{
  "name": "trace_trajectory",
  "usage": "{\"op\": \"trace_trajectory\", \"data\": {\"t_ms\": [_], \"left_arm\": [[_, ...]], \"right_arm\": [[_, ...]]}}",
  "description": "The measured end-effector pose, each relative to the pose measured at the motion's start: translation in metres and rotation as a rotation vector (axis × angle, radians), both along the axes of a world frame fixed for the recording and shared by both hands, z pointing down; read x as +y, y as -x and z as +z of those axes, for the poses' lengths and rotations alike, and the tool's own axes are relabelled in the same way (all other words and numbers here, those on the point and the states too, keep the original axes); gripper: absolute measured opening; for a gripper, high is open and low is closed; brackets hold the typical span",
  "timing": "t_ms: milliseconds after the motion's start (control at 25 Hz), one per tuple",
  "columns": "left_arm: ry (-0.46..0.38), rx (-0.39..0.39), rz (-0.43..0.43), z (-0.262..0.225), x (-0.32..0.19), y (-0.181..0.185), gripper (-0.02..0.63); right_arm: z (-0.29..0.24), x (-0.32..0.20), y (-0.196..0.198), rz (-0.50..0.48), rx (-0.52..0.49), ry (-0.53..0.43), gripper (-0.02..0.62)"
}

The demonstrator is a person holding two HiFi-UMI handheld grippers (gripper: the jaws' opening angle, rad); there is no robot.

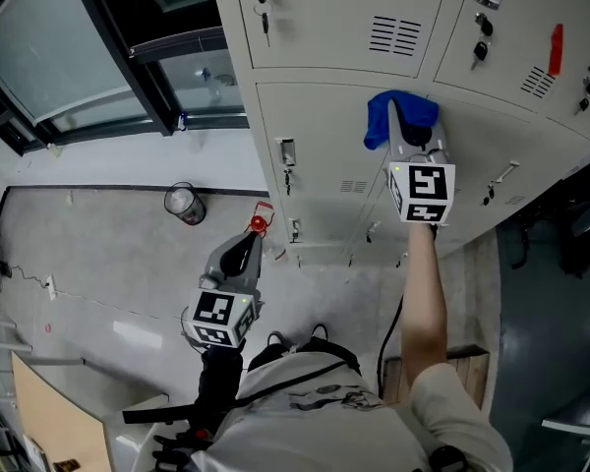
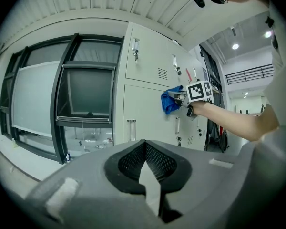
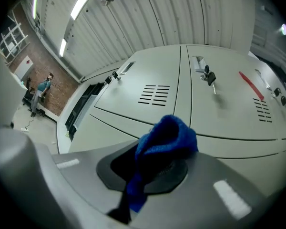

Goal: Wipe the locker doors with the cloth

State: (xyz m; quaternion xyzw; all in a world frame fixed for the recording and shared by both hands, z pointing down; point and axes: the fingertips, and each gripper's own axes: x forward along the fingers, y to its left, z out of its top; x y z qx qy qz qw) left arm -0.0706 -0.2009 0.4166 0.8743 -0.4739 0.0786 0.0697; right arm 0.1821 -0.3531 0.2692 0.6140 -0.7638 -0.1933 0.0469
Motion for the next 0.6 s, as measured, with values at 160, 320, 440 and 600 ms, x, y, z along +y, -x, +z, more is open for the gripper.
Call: {"op": "trace_trajectory", "data": {"t_ms": [160, 320, 440, 600], "left_arm": [[-0.010, 0.004, 0.008, -0.004, -0.012, 0.009, -0.005], [-0.018, 0.012, 0.011, -0.007, -0.019, 0.017, -0.005], [-0.025, 0.020, 0.003, -0.009, -0.024, 0.025, -0.004], [-0.027, 0.028, -0.019, -0.012, -0.028, 0.040, -0.003]], "right_arm": [[-0.003, -0.003, 0.024, -0.040, 0.000, -0.019, 0.025], [-0.001, -0.007, 0.066, -0.093, 0.033, -0.018, 0.026], [-0.002, -0.011, 0.098, -0.141, 0.037, -0.021, 0.025], [-0.006, -0.016, 0.144, -0.206, 0.050, -0.032, 0.025]]}}
